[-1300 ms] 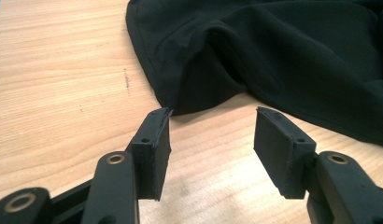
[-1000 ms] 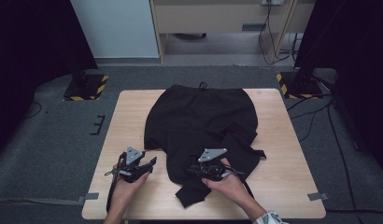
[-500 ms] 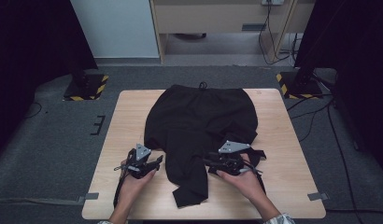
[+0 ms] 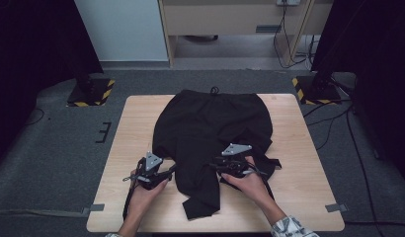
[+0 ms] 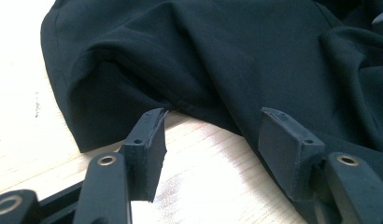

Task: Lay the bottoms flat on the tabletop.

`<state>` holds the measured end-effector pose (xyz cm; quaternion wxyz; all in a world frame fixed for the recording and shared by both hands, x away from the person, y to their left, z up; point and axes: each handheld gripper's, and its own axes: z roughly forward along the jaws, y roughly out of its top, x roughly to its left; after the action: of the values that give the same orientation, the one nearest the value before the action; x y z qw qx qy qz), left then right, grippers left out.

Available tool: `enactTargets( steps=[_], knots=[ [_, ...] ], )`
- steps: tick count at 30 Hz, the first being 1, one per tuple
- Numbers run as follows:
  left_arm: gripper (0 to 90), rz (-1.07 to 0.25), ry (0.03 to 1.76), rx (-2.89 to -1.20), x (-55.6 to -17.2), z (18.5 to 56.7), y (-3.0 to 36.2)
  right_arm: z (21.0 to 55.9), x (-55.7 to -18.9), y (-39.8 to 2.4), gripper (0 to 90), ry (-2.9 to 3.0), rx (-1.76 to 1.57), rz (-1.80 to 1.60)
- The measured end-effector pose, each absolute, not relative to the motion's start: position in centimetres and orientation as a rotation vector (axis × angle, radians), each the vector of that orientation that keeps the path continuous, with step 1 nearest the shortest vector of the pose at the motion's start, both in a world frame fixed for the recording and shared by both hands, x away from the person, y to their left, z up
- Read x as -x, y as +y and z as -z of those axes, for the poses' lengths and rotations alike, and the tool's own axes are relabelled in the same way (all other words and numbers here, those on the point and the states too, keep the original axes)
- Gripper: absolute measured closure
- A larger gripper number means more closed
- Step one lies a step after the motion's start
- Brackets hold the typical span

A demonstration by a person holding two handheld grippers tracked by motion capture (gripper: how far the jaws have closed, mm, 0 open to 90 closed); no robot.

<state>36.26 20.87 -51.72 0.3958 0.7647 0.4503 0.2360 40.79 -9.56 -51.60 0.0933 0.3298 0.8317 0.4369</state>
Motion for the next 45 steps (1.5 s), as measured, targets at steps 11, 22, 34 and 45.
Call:
enactTargets(
  steps=[11,22,34,45],
  knots=[
    [46.8,-0.587,1.202,-1.966,-38.1,52.3,21.8,51.5,-38.2,-10.8,89.6,2.507,-0.947,-1.244],
    [44.2,-0.551,1.232,-1.994,-40.9,53.4,19.6,51.2,-35.6,-13.8,89.6,2.480,-0.985,-1.223],
    [37.3,-0.544,1.206,-2.020,-41.6,53.5,18.4,51.4,-35.0,-13.6,89.6,2.494,-0.949,-1.238],
    [76.2,-0.531,1.157,-2.032,-42.1,53.4,18.6,51.3,-34.9,-13.5,89.5,2.497,-0.938,-1.249]
  ],
)
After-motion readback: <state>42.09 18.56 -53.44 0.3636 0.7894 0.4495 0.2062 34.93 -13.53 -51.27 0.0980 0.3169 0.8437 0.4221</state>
